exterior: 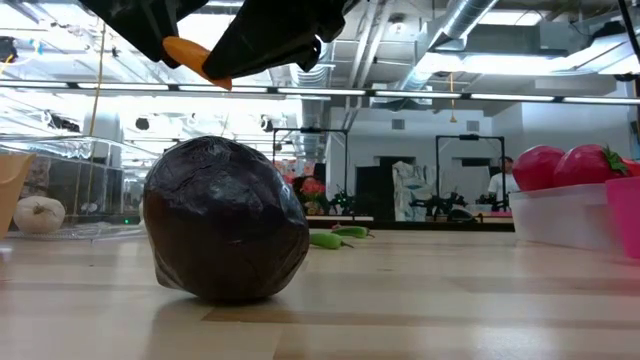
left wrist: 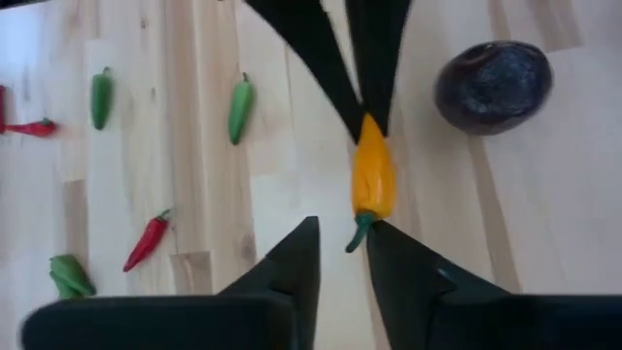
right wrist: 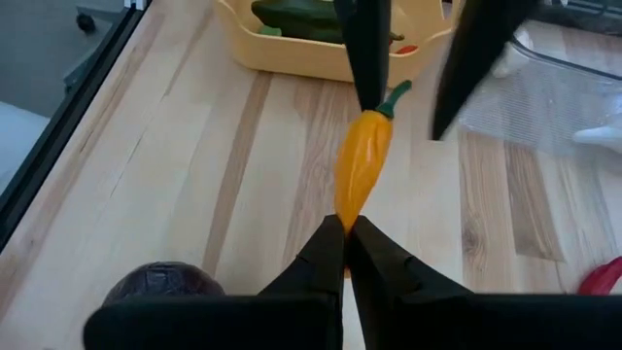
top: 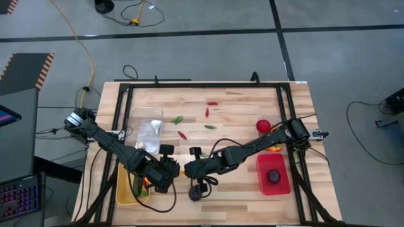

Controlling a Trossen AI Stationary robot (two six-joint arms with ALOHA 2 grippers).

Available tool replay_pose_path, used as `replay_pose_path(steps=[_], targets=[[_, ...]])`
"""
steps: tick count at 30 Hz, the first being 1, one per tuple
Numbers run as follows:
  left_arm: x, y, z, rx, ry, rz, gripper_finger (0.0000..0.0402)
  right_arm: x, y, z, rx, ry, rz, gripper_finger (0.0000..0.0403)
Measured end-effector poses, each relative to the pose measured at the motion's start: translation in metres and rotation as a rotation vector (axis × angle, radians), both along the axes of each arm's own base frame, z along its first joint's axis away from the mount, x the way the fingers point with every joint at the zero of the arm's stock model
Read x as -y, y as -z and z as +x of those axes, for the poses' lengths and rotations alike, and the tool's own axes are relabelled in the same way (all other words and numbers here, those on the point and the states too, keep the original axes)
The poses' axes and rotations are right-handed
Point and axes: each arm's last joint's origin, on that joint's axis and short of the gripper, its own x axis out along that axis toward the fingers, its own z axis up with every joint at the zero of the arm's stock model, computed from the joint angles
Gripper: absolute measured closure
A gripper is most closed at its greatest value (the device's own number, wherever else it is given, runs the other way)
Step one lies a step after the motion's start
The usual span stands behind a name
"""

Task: Sort produce into baskets
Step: Put the yellow chili pepper into the yellow bin

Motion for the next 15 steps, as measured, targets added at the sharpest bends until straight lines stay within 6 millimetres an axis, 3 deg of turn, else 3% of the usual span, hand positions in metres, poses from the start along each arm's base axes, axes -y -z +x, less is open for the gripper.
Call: replay_pose_path(steps=[7, 15], targets=[[0.0, 0.0001, 0.0002, -0.013, 0.009, -0.024, 0.0391, 0.0005, -0.0001, 0.0002, 0.001, 0.001, 0.0, 0.0362], [0.0001, 0.0002, 0.0002, -0.014, 0.01, -0.026, 0.0399, 0.0041, 0.0, 0.0014, 0.0, 0.01, 0.001, 0.0362]])
